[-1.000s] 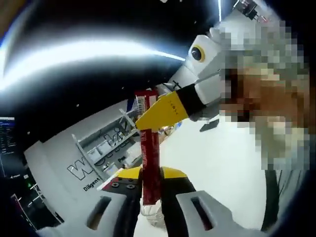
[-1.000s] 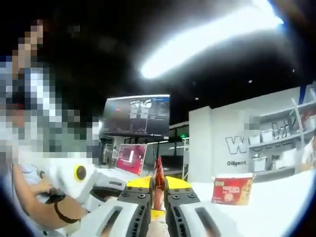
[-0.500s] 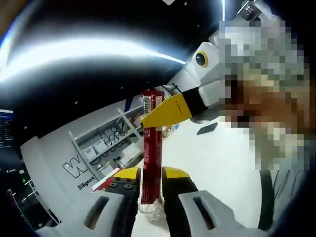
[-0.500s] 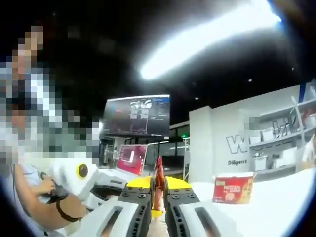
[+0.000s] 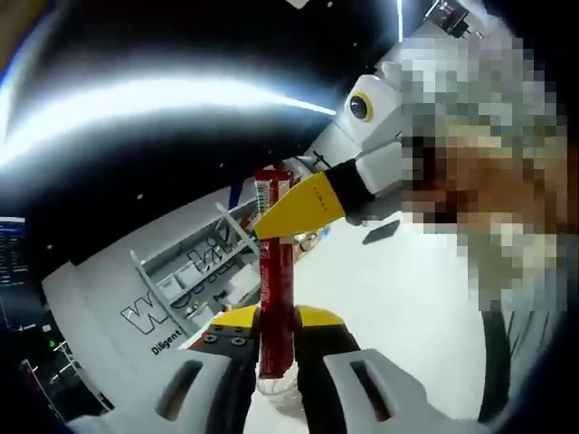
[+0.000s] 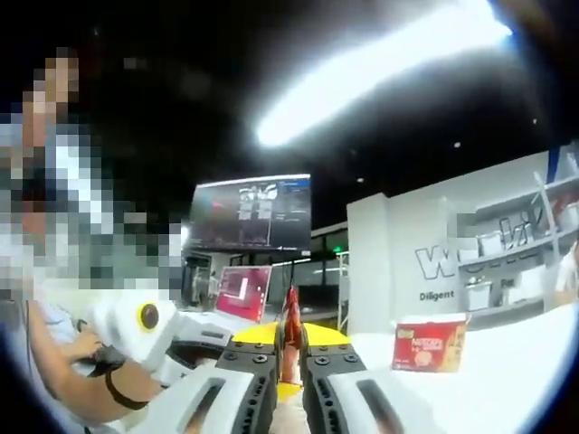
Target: Tear open the coffee pouch, take out the coffee, and pour the coffee from the pouch into the cup
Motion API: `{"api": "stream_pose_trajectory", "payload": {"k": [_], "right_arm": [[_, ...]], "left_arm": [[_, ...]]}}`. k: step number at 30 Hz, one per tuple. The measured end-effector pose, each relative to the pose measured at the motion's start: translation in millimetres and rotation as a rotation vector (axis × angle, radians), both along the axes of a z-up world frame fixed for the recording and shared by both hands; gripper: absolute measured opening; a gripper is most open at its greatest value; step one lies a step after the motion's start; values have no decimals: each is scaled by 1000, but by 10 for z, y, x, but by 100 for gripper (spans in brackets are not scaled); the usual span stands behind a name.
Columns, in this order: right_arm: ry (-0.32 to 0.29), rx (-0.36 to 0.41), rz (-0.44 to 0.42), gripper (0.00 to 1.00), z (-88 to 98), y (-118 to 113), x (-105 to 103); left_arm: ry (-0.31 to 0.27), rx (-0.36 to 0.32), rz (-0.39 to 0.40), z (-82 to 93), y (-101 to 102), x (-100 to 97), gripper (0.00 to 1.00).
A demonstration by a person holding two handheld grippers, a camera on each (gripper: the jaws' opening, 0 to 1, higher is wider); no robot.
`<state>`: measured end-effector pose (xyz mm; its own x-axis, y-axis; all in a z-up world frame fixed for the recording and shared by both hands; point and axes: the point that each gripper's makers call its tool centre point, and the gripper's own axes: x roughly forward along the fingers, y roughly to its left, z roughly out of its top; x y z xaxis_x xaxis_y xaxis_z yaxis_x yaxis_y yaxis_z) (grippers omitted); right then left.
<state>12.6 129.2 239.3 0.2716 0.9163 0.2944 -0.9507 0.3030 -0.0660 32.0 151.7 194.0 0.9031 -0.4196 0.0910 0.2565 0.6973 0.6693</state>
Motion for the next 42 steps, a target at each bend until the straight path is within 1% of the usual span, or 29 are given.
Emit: {"api": "stream_pose_trajectory", "payload": {"k": [7,11,14,17,23,26,27,28,32,34,42], "right_arm": [[-10,-18,7,10,-16,26,-9],[-28,-7,34,12,-8,39,-50],[-31,-13,34,14,-17,39,-56],[-36,-12,42,15,-17,36,-69],[-40,6,20,16,19,-13,-36],[-35,17,-1,15,41,-47,-1],[-34,20,-8,14,46,-56,8],[-33,20,-9,11,47,-58,10],[-26,18,-9,8,55,-61,2],[-21,22,-10,8,62,-66,-4],[-15,24,-8,7,54,-70,-18]], "left_arm": [[3,-3,10,-2,17,-9,14],[10,-22,4,12,42,-22,14],[15,-42,-2,25,39,-33,13],[15,-44,-1,27,36,-30,13],[21,-34,0,3,14,-20,13],[24,-31,2,3,11,-19,13],[25,-33,4,6,18,-19,13],[25,-34,3,7,19,-19,13],[27,-45,-4,11,20,-18,14],[24,-46,-9,7,-4,-20,17],[19,-38,-2,6,3,-31,17]]}}
